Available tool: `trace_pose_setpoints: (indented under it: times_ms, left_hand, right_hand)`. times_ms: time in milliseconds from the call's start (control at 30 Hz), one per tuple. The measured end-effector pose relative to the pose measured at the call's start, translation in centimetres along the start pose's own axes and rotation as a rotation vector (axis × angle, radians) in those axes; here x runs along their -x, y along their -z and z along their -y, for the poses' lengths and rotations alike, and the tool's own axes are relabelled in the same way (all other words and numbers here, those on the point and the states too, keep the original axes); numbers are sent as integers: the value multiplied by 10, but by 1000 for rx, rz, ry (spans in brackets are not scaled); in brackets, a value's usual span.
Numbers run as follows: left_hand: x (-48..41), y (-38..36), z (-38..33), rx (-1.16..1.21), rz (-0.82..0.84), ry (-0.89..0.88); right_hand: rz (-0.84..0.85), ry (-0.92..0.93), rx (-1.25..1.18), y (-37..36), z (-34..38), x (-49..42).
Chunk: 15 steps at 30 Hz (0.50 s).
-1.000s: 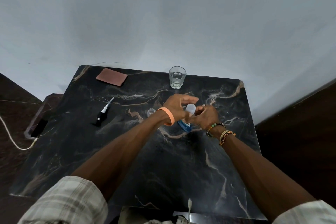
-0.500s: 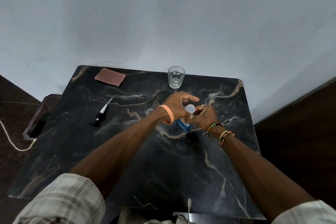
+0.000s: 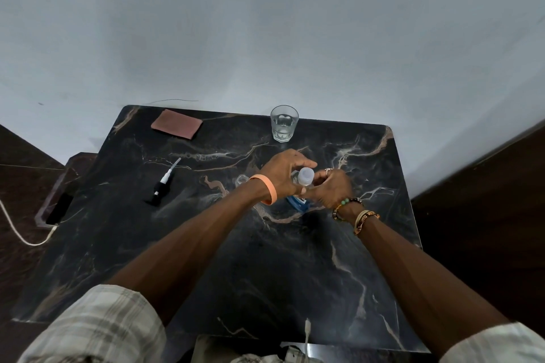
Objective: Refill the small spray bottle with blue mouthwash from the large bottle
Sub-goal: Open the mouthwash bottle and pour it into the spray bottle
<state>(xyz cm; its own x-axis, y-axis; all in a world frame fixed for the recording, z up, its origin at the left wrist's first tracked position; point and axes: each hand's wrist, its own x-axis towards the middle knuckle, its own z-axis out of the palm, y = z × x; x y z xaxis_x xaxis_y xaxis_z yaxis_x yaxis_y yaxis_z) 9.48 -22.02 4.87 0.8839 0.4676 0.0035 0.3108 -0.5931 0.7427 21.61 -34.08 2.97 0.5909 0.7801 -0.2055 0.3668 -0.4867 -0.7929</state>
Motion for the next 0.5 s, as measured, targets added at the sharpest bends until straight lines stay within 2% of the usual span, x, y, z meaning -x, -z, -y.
trace_pose_setpoints:
  times_ms: [133, 333, 500]
  left_hand:
    - [0, 3, 1, 97, -3, 39]
    - [0, 4, -4, 95, -72, 79]
    - [2, 3, -5, 68, -98, 64]
  right_hand:
    - [-2, -8, 11, -1, 2, 1]
    - [-7, -26, 52, -1, 0, 3]
    - [8, 82, 169, 1, 5, 8]
